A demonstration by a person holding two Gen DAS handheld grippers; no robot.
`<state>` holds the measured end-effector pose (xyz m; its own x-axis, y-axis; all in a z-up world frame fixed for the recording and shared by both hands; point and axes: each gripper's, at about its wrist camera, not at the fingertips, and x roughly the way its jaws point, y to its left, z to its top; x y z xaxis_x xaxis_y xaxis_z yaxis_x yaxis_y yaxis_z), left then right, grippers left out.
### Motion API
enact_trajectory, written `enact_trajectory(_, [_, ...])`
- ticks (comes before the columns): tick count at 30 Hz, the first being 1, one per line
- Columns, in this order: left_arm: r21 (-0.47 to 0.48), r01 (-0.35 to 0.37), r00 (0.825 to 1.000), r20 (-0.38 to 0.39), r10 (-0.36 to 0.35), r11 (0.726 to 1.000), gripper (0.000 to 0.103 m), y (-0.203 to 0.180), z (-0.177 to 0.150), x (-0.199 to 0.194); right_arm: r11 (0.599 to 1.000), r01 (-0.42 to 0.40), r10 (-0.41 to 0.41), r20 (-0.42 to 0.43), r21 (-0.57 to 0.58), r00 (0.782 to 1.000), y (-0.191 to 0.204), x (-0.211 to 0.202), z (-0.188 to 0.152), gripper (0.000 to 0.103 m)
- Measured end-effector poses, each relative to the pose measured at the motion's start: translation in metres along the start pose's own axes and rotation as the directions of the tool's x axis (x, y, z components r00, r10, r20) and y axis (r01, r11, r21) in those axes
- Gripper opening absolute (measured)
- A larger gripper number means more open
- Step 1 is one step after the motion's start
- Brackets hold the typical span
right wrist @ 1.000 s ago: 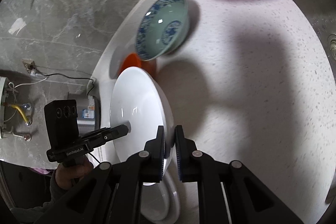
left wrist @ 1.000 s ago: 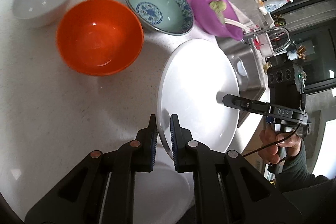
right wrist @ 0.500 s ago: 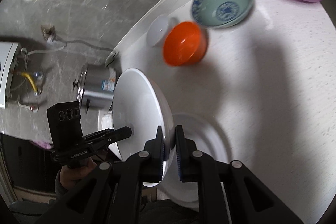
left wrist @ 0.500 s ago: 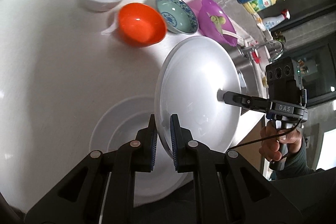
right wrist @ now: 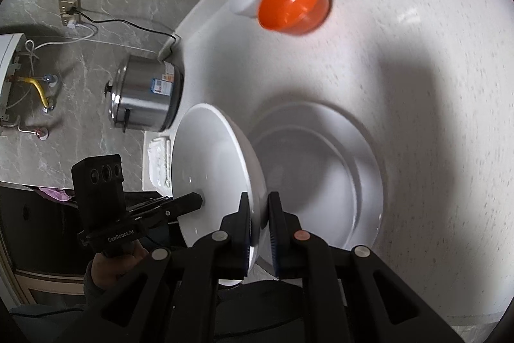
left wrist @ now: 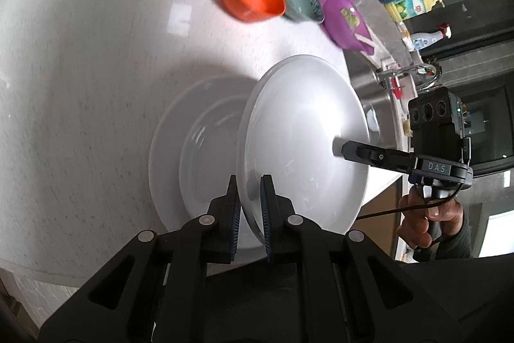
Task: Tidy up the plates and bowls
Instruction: 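Lower the held plate onto the white plate stack and open both grippers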
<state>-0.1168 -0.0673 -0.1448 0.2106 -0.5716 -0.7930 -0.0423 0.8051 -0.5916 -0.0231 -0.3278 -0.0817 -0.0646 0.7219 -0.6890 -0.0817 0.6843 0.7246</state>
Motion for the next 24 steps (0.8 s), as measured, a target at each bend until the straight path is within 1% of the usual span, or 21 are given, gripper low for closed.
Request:
enact_trajectory(4, [-0.018,-0.018,1.0,-0.011,0.018,1.0,0.01,0.007,-0.01,0.019,0.999,0.03,-0.03,-0.014,0.012,0.999,-0.015,0.012,-0.008,0.012])
enact_trajectory(7, [-0.001,-0.066,0.998,-0.018,0.066,0.998,0.01,0.008,-0.016,0.032,0.996,0.086,-0.086,-0.027,-0.001,0.996,-0.023,0.025,-0.012,0.012])
enact_trajectory(13, [0.007,-0.109,0.994,-0.023,0.109,0.994,0.01,0.013,-0.028,0.048,0.991,0.134,-0.135,-0.036,-0.014,0.99,-0.032,0.037,-0.011,0.011])
enact_trajectory(18, [0.024,-0.161,0.987,-0.018,0.161,0.987,0.01,0.012,-0.03,0.057,0.982,0.182,-0.185,-0.052,-0.053,0.981,-0.034,0.045,-0.012,0.011])
enact_trajectory(23, [0.016,-0.191,0.981,-0.016,0.192,0.981,0.011,0.011,-0.026,0.071,0.962,0.249,-0.256,-0.055,-0.114,0.965,-0.029,0.057,-0.017,0.011])
enact_trajectory(24, [0.022,-0.2,0.98,-0.005,0.2,0.98,0.011,0.01,-0.025,0.071,0.96,0.253,-0.261,-0.055,-0.117,0.964,-0.029,0.058,-0.017,0.011])
